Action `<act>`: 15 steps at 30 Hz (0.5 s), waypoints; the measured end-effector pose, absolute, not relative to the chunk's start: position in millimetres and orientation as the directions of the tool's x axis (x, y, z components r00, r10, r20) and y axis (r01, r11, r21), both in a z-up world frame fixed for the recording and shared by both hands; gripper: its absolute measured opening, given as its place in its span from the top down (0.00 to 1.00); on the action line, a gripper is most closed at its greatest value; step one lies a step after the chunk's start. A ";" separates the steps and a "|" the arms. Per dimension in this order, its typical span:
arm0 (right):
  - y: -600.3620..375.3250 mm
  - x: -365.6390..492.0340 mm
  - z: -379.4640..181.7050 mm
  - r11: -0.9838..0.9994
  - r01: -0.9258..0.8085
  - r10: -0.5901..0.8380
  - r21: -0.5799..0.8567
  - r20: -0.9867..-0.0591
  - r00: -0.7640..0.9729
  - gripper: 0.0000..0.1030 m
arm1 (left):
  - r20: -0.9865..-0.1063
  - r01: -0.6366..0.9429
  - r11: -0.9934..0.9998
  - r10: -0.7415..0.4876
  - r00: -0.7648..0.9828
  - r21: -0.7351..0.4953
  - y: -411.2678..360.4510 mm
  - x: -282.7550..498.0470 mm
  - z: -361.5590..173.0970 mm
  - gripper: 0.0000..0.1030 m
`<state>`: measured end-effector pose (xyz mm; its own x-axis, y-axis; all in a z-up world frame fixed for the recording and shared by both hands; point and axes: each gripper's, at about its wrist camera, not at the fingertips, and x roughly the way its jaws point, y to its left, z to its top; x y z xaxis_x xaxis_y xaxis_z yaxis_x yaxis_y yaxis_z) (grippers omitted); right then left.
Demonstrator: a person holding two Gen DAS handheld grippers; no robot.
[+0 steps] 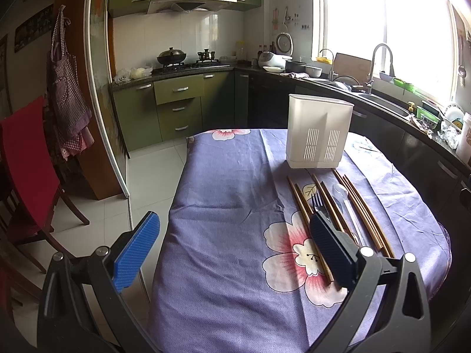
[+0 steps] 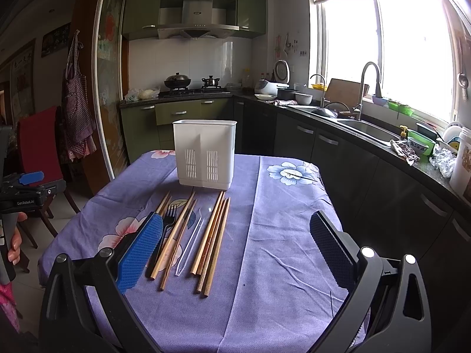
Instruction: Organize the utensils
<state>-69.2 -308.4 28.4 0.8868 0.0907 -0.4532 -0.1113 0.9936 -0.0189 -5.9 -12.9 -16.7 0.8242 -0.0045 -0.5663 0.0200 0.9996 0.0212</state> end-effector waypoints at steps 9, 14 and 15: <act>-309.0 -69.0 28.5 0.994 -0.112 0.093 -0.016 -0.454 0.886 0.04 | -0.570 0.020 1.000 -0.006 0.822 0.019 -13.1 -4.7 -16.9 0.06; -309.4 -69.9 29.2 0.994 -0.112 0.093 -0.016 -0.454 0.886 0.04 | -0.571 0.022 1.000 -0.008 0.821 0.017 -11.7 -4.3 -16.0 0.06; -307.1 -67.7 26.7 0.993 -0.113 0.093 -0.017 -0.455 0.886 0.04 | -0.571 0.022 1.000 -0.008 0.821 0.017 -12.1 -4.4 -16.3 0.06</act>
<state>-67.7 -307.1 26.7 0.8858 0.0928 -0.4547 -0.1126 0.9935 -0.0167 -4.4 -12.1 -16.3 0.8210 -0.0079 -0.5709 0.0216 0.9996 0.0171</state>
